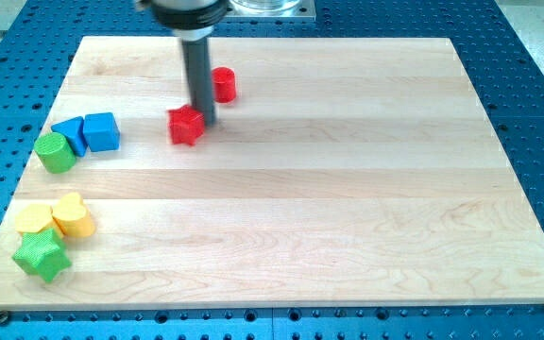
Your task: Move the red star into the yellow heart
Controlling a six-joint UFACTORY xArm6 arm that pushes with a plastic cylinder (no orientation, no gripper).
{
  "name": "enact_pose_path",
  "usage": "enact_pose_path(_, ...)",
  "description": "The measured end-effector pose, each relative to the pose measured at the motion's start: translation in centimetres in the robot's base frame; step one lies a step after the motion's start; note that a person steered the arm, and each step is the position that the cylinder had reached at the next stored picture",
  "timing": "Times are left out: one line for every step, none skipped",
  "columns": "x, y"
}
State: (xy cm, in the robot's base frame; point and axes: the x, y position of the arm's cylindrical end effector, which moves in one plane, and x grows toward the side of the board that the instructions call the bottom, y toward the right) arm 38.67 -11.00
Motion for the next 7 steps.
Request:
enact_pose_path(5.4, -4.9)
enact_pose_path(2.2, -4.8)
enact_pose_path(3.4, -8.5)
enact_pose_path(9.6, -8.3)
enact_pose_path(11.8, -6.3)
enact_pose_path(9.7, -4.8)
enact_pose_path(11.3, -1.8)
